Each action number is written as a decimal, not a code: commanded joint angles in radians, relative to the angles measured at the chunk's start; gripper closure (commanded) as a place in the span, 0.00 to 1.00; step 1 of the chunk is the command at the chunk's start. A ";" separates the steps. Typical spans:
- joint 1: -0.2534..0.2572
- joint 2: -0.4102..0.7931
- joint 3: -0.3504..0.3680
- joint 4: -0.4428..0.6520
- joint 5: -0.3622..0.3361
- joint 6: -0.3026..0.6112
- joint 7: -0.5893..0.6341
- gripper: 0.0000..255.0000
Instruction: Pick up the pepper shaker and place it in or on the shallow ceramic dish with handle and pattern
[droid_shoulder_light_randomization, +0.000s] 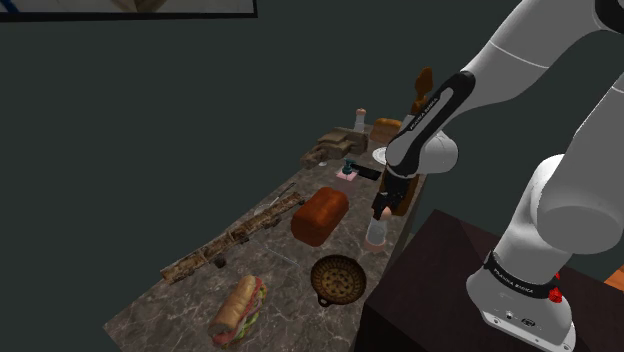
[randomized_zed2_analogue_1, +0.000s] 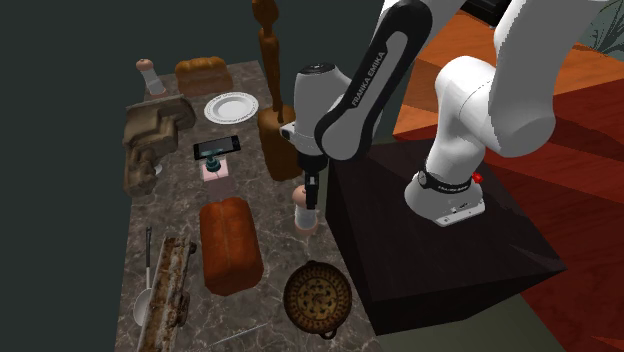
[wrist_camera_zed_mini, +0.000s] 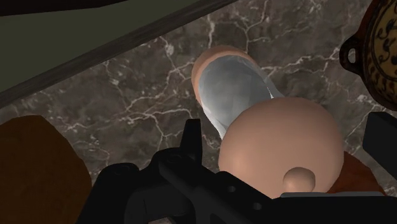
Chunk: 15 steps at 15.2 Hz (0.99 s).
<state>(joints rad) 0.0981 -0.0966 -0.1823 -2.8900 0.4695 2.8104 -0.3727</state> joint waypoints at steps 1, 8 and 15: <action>0.000 0.000 0.000 0.000 0.000 0.000 0.000 0.00; 0.001 0.001 0.000 0.000 0.001 0.000 0.000 1.00; -0.043 -0.085 0.016 -0.009 -0.112 -0.068 0.089 1.00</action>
<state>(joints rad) 0.0660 -0.1612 -0.1703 -2.8985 0.3843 2.7606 -0.3034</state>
